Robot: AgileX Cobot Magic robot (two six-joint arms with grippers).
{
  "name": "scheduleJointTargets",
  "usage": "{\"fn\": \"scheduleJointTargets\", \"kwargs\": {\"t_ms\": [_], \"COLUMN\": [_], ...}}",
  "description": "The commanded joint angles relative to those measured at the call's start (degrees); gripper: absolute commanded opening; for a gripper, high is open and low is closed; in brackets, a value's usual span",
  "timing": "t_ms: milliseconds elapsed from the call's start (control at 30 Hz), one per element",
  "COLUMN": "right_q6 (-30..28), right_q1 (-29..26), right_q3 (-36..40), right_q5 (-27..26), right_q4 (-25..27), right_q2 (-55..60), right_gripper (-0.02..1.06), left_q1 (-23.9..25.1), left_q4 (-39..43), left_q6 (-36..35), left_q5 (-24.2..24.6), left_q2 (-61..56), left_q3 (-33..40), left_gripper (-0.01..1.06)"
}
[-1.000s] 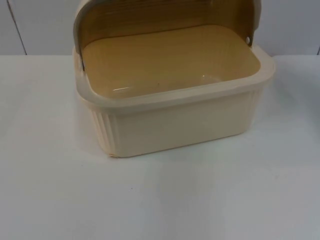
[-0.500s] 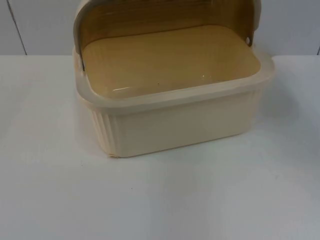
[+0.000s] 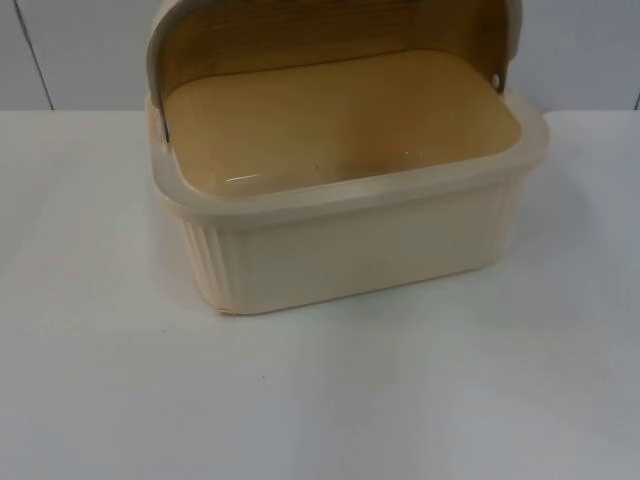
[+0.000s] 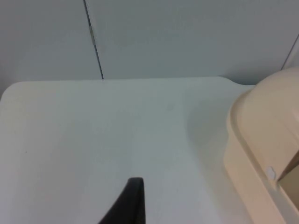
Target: Open the box lid with the left hand, place the block into the box with the right hand, then close the box lid with the left hand.
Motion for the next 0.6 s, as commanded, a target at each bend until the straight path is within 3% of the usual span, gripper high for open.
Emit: {"fn": "scheduleJointTargets", "kwargs": {"t_ms": [0, 167, 400, 567], "right_q6": [-0.31, 1.23, 2.34, 5.92], "right_q1": [0.79, 1.39, 1.29, 1.29], "right_q3": [-0.13, -0.13, -0.13, -0.13], "right_q5": [-0.49, -2.02, -10.96, -17.35], "right_q4": [0.04, 0.16, -2.10, -11.54], "right_q2": [1.41, 7.43, 16.22, 23.30], "right_gripper": [0.00, 0.00, 0.00, 0.00], "left_q1": [0.09, 0.09, 0.09, 0.09], "left_q4": [0.22, 0.22, 0.33, 1.62], "left_q6": [-0.13, -0.13, -0.13, -0.13], "left_q5": [0.25, 0.25, 0.25, 0.68], "left_q2": [-0.43, -0.43, -0.43, -0.43], "left_q3": [0.16, 0.16, 0.16, 0.16], "left_gripper": [1.04, 1.04, 1.04, 1.04]}}
